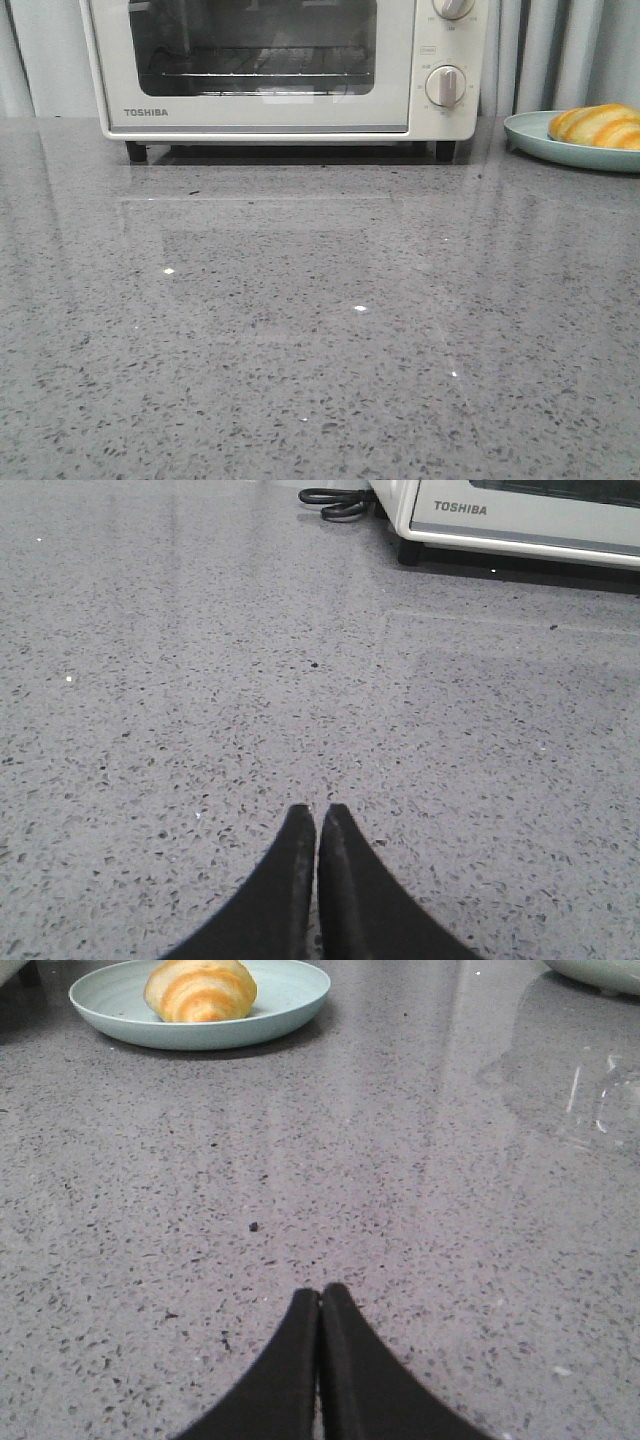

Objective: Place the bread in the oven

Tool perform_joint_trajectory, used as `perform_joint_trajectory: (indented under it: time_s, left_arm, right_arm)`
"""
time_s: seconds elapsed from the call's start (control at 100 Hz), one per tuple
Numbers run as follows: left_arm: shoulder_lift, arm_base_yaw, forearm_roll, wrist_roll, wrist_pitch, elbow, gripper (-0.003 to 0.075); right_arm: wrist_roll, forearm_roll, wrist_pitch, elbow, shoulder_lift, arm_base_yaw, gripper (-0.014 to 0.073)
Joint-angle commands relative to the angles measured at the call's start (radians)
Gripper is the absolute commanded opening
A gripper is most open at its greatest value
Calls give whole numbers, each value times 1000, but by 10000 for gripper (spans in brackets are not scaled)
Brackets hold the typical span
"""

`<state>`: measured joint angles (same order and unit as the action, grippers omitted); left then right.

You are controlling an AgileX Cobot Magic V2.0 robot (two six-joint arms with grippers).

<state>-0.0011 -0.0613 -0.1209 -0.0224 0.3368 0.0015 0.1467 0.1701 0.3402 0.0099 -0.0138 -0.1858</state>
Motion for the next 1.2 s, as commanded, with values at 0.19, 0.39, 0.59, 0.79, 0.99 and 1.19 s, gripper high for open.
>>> perform_joint_trajectory:
  time_s: [0.19, 0.39, 0.59, 0.79, 0.99, 1.19]
  left_arm:
    - [-27, 4, -13, -8, -52, 22, -21]
    - [-27, 4, -13, -8, -52, 22, -21]
    - [-27, 4, 8, -8, -61, 22, -21]
    - [-27, 4, 105, -8, -87, 22, -21]
    - [-27, 4, 111, -8, -214, 22, -21]
    - [-27, 4, -38, -8, -326, 22, -21]
  right_arm:
    - [-5, 4, -28, 25, -14, -8, -48]
    - [-5, 4, -28, 25, -14, -8, -48]
    - [-5, 4, -28, 25, -14, -8, -48]
    - [-5, 51, -46, 25, -14, -8, -48]
    - [59, 45, -459, 25, -14, -8, -48]
    - [61, -19, -894, 25, -14, -8, -48]
